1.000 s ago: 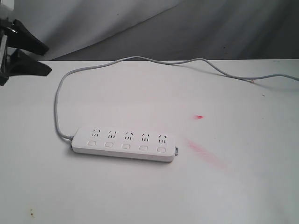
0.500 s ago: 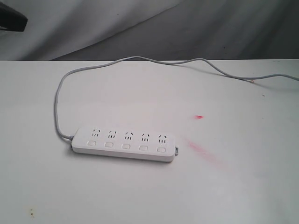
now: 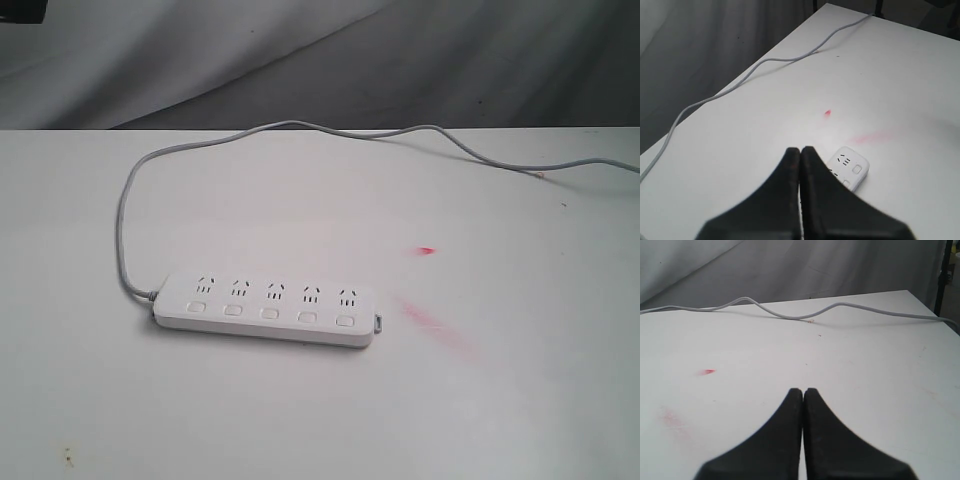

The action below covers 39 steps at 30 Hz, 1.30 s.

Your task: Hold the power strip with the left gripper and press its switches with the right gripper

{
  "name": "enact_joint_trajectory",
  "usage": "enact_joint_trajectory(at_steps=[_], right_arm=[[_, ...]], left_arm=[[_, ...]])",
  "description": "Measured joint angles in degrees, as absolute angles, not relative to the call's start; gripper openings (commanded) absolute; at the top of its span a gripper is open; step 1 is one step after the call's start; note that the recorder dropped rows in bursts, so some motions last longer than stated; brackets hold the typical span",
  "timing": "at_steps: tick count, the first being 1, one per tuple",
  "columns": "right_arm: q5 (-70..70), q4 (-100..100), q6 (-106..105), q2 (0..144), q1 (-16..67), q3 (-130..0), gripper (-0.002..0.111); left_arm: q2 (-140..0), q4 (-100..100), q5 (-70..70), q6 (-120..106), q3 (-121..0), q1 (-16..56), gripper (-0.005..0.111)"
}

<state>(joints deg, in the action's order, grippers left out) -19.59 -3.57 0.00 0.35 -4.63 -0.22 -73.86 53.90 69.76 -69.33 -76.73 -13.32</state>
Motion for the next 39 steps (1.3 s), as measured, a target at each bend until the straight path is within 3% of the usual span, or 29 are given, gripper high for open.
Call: enact_joint_trajectory(at_steps=[10,20,26,32,39], right_arm=[[-19.6,-3.6,0.0,0.4,-4.6,-0.2,0.000],[-19.6,-3.6,0.0,0.4,-4.6,-0.2,0.000],[-19.6,-3.6,0.0,0.4,-4.6,-0.2,0.000],[-19.6,-3.6,0.0,0.4,-4.6,-0.2,0.000],[-19.6,-3.6,0.0,0.4,-4.6,-0.2,0.000]], left_arm=[[-67.8,53.8,63.9,-58.0,-76.4,-13.3,0.000],[-49.3,52.7,39.4,-53.3,-74.3,-13.3,0.000],[-37.6,45.6,29.3,-48.6,-66.4,-11.1,0.000],[-24.7,36.5,19.8,-41.0,-53.5,-0.1,0.000],[-13.1,35.5,10.4,-39.5,-38.8,1.3,0.000]])
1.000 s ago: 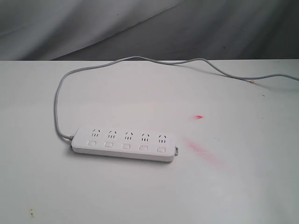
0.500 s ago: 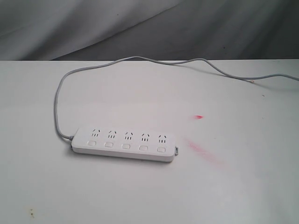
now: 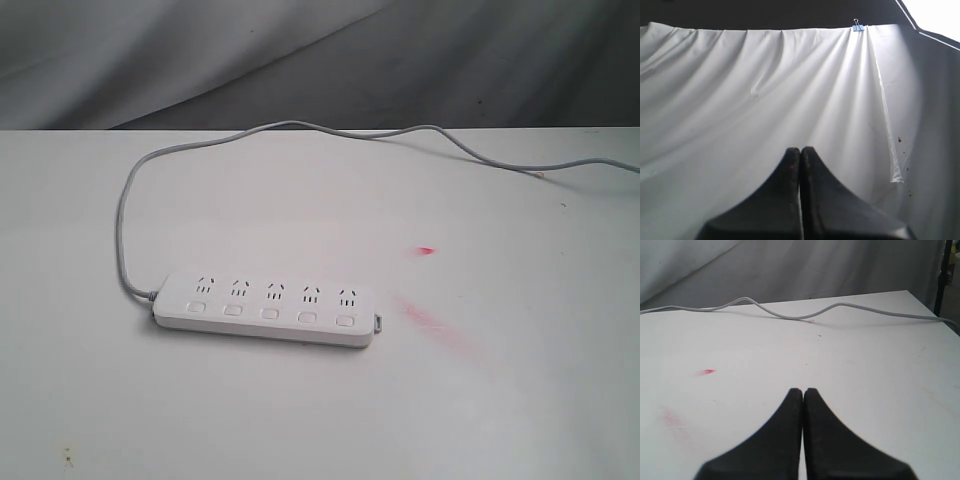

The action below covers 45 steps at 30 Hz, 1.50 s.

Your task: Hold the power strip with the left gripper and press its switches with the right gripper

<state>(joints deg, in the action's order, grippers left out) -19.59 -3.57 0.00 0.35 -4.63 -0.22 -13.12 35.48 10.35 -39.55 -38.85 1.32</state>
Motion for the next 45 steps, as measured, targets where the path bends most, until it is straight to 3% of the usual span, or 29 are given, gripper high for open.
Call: enact_joint_trajectory(at_steps=[8,16,23,45], right_arm=[[-19.6,-3.6,0.0,0.4,-4.6,-0.2,0.000],[-19.7,-3.6,0.0,0.4,-4.6,-0.2,0.000],[-19.7,-3.6,0.0,0.4,-4.6,-0.2,0.000],[-19.7,-3.6,0.0,0.4,-4.6,-0.2,0.000]], left_arm=[[-0.6,35.5,8.0,-38.1,-24.3,1.3,0.000],[-0.2,35.5,8.9,-36.5,-21.6,1.3,0.000],[-0.4,9.1,10.4,-2.1,-16.3,1.3,0.000],[-0.5,7.0,12.7,-0.4,-0.3,1.3,0.000]])
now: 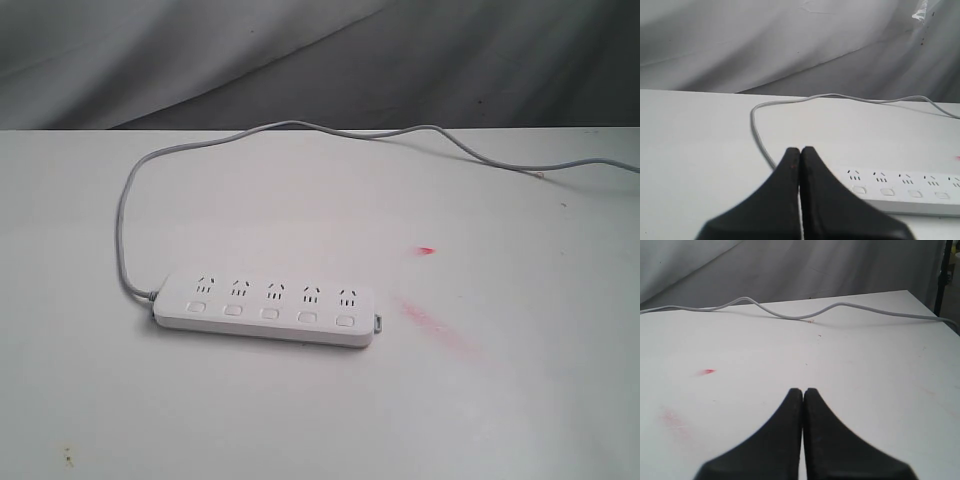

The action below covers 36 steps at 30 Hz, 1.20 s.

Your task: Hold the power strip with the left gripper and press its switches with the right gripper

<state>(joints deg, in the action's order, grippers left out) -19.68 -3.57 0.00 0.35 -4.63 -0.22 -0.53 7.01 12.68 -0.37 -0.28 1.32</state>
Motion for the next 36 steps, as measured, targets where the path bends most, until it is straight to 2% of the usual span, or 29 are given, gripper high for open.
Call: enact_joint_trajectory(at_steps=[36], right_arm=[[-19.7,-3.6,0.0,0.4,-4.6,-0.2,0.000]], left_arm=[[-0.5,6.8,15.5,-0.4,-0.3,1.3,0.000]])
